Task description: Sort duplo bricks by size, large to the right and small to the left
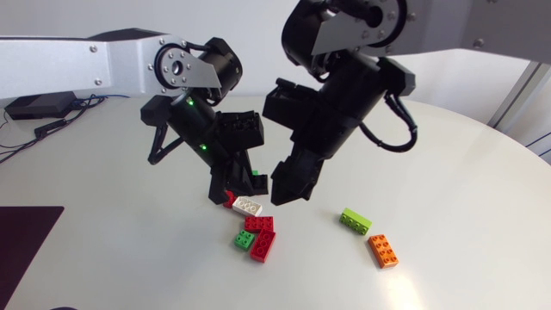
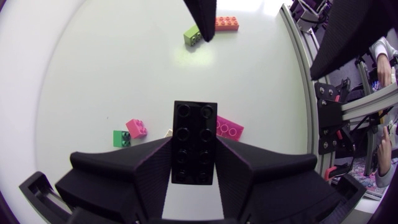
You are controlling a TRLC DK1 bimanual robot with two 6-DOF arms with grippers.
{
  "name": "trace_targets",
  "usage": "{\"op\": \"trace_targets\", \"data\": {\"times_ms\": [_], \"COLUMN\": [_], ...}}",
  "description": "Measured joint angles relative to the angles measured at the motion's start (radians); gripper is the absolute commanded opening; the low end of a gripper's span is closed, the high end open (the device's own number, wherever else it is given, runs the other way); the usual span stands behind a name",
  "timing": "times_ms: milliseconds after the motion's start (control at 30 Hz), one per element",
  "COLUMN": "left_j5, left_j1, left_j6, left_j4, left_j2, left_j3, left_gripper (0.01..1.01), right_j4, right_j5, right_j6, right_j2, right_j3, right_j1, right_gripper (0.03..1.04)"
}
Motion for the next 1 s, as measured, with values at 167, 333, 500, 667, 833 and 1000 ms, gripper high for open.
{"op": "trace_targets", "data": {"times_ms": [167, 333, 500, 667, 833, 1000], "left_j5": [0.002, 0.005, 0.009, 0.011, 0.011, 0.011], "left_j1": [-0.054, -0.097, -0.127, -0.162, -0.209, -0.249], "left_j6": [-0.019, -0.058, -0.098, -0.119, -0.129, -0.129], "left_j4": [0.004, 0.079, 0.164, 0.221, 0.229, 0.232], "left_j2": [0.006, 0.053, 0.131, 0.179, 0.230, 0.278], "left_j3": [0.000, 0.000, 0.018, 0.019, 0.019, 0.019], "left_gripper": [0.270, 0.270, 0.272, 0.274, 0.274, 0.274], "right_j4": [-0.005, -0.027, -0.030, -0.046, -0.056, -0.064], "right_j5": [0.000, 0.000, -0.008, -0.008, -0.011, -0.012], "right_j6": [-0.005, -0.018, -0.047, -0.066, -0.081, -0.081], "right_j2": [-0.079, -0.149, -0.213, -0.266, -0.310, -0.336], "right_j3": [-0.063, -0.116, -0.156, -0.184, -0.193, -0.209], "right_j1": [-0.093, -0.182, -0.284, -0.338, -0.370, -0.373], "right_gripper": [0.94, 0.94, 0.94, 0.94, 0.94, 0.94]}}
